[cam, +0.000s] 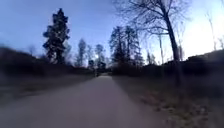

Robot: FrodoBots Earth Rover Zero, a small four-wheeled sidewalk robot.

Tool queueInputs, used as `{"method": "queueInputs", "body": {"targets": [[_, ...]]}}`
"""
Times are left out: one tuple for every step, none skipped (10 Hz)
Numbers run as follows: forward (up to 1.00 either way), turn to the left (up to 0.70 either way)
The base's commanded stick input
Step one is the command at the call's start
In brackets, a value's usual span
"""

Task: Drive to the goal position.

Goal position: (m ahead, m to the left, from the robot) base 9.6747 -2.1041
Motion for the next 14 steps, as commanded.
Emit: {"method": "queueInputs", "body": {"targets": [[1.0,0.0],[1.0,0.0],[1.0,0.0],[1.0,0.0],[1.0,0.0],[1.0,0.4],[1.0,0.32],[1.0,0.25],[1.0,0.17],[1.0,0.03],[1.0,0.0],[1.0,0.0],[1.0,0.0],[1.0,0.0]]}}
